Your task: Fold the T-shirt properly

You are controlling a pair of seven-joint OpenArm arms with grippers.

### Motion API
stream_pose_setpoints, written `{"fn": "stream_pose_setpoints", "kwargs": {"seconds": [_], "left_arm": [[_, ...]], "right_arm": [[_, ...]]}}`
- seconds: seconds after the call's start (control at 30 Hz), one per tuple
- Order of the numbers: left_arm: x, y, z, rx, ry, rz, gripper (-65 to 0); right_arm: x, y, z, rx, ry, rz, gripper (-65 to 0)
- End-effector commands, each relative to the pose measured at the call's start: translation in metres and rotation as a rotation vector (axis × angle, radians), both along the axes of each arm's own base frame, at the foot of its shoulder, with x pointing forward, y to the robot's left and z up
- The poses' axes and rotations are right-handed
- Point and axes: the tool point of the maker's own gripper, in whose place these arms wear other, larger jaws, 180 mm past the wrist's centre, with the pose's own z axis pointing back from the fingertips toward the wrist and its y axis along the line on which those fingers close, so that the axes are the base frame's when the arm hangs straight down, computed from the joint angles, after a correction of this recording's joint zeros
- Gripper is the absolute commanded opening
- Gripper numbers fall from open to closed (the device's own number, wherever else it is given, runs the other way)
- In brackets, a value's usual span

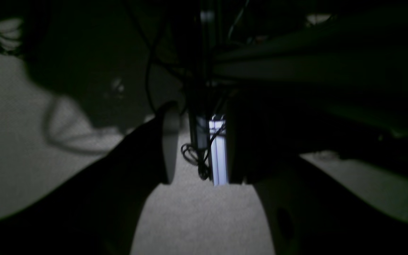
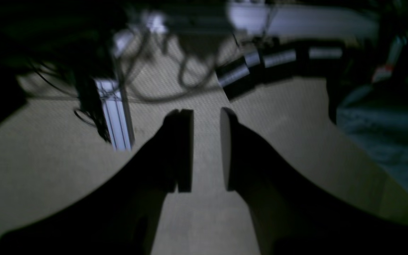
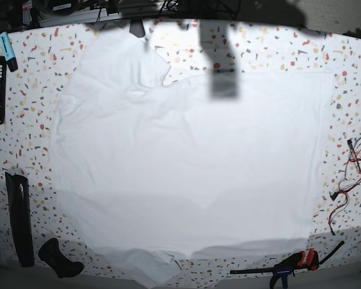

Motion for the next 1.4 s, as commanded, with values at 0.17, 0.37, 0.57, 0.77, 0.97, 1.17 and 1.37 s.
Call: {"fn": "stream_pose_setpoints", "kwargs": {"seconds": [0.17,0.37,0.57,0.77,0.97,1.17,1.37], "left_arm": [[-0.017,0.009,0.004,0.007,-0.004,-0.003,-43.1],[-0.027,0.035,0.009,0.043,-0.011,-0.019,-43.1],[-0.025,0.035,0.020,0.045,-0.061,-0.027,-43.1],[-0.005,0.033,0.027,0.043,-0.120,-0.030,-43.1],[-0.010,0.036,0.027,0.044,-0.108,0.002,-43.1],[-0.020,0.044,0.037,0.044,-0.148,0.093,-43.1],[-0.026,0.049,0.054,0.048,-0.197,0.084,-43.1]], "right_arm": [[-0.015,-0.018,0.004,-0.045,0.014,0.008,-52.0],[-0.025,-0.037,0.009,-0.095,0.039,0.102,-52.0],[-0.022,-0.053,0.012,-0.126,0.033,0.109,-52.0],[-0.036,-0.064,0.015,-0.145,0.074,0.027,-52.0],[-0.049,-0.069,0.023,-0.138,0.081,0.168,-52.0],[-0.057,-0.085,0.050,-0.318,-0.017,0.198,-52.0],[-0.089,-0.078,0.071,-0.321,-0.018,0.216,-52.0]]}}
